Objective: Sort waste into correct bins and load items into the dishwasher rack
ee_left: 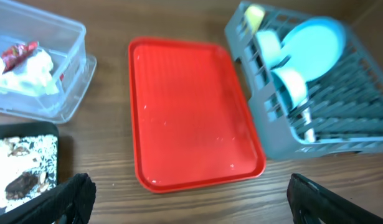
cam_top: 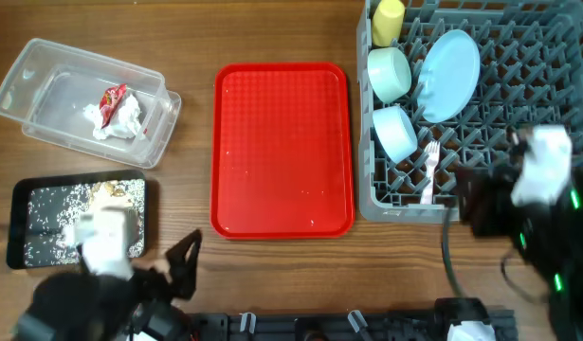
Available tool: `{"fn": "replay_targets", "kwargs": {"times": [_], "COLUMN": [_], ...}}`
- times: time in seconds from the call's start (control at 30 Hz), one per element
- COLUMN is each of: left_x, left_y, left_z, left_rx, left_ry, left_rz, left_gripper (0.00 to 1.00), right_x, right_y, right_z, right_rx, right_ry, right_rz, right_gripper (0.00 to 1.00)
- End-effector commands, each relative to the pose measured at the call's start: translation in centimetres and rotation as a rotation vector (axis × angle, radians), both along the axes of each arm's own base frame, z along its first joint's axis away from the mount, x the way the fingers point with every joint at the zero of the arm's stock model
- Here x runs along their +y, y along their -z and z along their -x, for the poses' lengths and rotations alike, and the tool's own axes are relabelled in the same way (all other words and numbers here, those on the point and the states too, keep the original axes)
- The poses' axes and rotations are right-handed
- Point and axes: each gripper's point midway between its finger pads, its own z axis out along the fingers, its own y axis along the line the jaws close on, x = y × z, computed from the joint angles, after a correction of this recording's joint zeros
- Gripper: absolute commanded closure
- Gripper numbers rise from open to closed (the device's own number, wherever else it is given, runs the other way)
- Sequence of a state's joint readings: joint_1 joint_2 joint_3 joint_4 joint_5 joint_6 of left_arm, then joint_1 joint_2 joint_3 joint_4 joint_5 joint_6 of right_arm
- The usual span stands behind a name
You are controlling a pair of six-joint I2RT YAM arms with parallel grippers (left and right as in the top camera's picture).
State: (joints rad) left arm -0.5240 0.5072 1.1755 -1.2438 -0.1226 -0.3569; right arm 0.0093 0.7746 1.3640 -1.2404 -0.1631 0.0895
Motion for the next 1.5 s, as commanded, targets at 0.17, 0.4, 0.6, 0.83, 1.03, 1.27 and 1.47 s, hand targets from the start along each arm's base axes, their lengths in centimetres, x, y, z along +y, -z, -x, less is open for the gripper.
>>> {"fn": "replay_targets", "kwargs": {"times": [0.17,0.4,0.6,0.83,1.03,1.27,1.47], "left_x": [-2.0,-2.4,-2.5,-2.4,-0.3,4.6,5.0], "left_y": [1.7,2.5,2.6,2.6,1.8,1.6,4.7], "left_z": [-3.6,-4.3,-4.4,-4.4,-4.0,-4.8,-5.1], "left_rx": [0.101,0.142,0.149,0.149,0.112,-0.036,-0.237], "left_ry": [0.001,0.001,0.001,0.001,-0.090,-0.317,-0.268], "left_rz": [-0.068,-0.093,-0.097,-0.098,-0.065,-0.039,-0.092], "left_gripper": [0.00,0.00,0.00,0.00,0.00,0.00,0.00], "right_x": [1.4,1.2,1.2,1.2,1.2,1.2,1.2], "right_y": [2.8,4.0,4.0,4.0,4.0,4.0,4.0], "right_z": [5.0,5.8,5.8,5.8,5.8,5.8,5.8], "right_rx": [-0.009,0.101,0.104,0.104,0.104,0.104,0.104], "right_ry": [-0.042,0.124,0.134,0.134,0.135,0.134,0.135], "right_rz": [-0.089,-0.272,-0.284,-0.285,-0.284,-0.285,-0.284], "right_gripper": [0.00,0.00,0.00,0.00,0.00,0.00,0.00]}}
